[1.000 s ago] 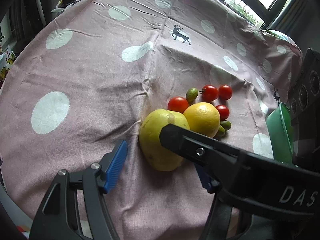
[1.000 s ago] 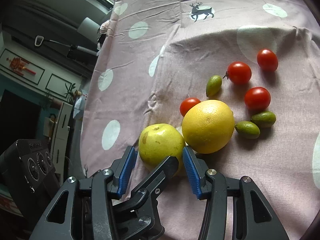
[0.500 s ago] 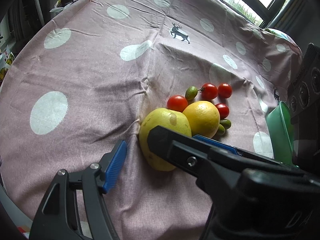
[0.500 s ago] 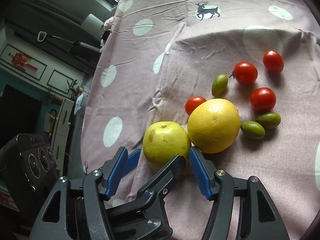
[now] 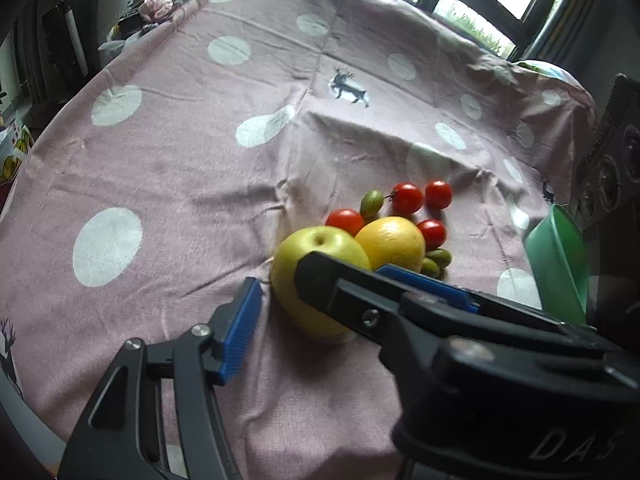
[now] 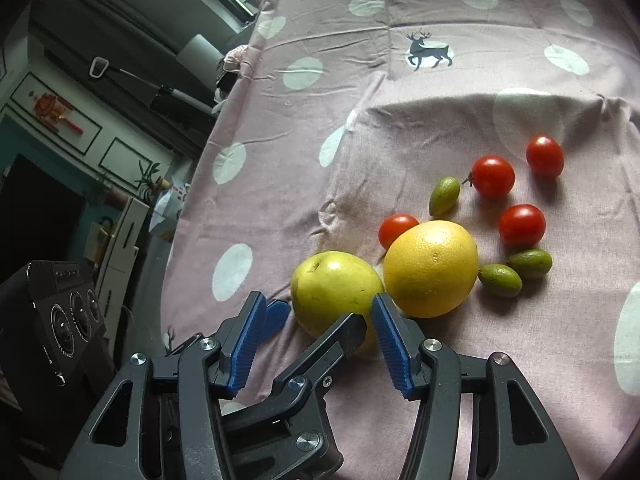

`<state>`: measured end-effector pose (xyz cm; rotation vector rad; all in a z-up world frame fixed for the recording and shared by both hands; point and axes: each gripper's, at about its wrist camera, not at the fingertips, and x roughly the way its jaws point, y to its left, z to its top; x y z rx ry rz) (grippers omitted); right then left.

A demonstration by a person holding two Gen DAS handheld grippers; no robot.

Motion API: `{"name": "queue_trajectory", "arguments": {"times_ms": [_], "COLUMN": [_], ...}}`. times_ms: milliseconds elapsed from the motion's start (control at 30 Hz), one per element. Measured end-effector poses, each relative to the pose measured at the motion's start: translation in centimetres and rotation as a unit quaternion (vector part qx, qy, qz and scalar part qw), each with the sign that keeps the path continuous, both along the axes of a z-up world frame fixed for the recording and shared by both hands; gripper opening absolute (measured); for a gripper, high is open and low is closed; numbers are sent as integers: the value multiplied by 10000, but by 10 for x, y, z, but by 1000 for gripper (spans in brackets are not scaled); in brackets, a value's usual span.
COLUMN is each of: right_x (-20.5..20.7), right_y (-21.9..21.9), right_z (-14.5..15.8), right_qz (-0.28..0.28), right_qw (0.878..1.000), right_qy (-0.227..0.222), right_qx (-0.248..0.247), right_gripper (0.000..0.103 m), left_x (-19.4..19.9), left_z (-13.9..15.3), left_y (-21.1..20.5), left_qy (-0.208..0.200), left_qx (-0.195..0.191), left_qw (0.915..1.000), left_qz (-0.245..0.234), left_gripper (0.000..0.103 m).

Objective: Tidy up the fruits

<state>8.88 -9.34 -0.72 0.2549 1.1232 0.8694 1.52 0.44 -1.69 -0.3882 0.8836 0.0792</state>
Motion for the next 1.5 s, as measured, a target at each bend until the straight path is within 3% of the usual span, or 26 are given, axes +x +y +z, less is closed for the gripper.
{"name": "queue_trajectory", "arguments": {"times_ms": [67,167,300,433,600,700,1000,1200,1500], "right_x": [-4,-5,5,14,25,29,45,48,46], "right_y": [-4,-10,-16,-36,-52,-51,-31,-17,-40], "right_z": [11,14,1,5,3,-1,-18,-25,-27], "right_qz": [20,-57,-252,-764,-1029,-1079,-1126,-1051,-1226], "right_qw": [9997,9998,9994,9967,9942,9933,9906,9899,9906], "right_qy": [-170,-175,251,117,254,320,326,131,498], "right_qx": [146,94,-57,-232,-199,-269,-708,-944,-351], "right_gripper": [58,58,58,58,61,62,62,62,58], "left_x": [-4,-1,5,2,4,5,5,6,2], "left_z": [12,11,-1,-1,-5,-5,-3,-4,4], "left_y": [-8,-12,-8,5,7,4,-3,2,-7], "left_qy": [-255,-160,178,193,288,301,273,262,84], "left_qx": [16,-82,-428,-394,-601,-617,-370,-459,-452], "left_qw": [9996,9997,9989,9984,9973,9972,9987,9983,9989], "left_qz": [-148,-188,-53,351,318,290,223,228,32], "left_gripper": [27,31,36,50,53,60,61,61,61]}}
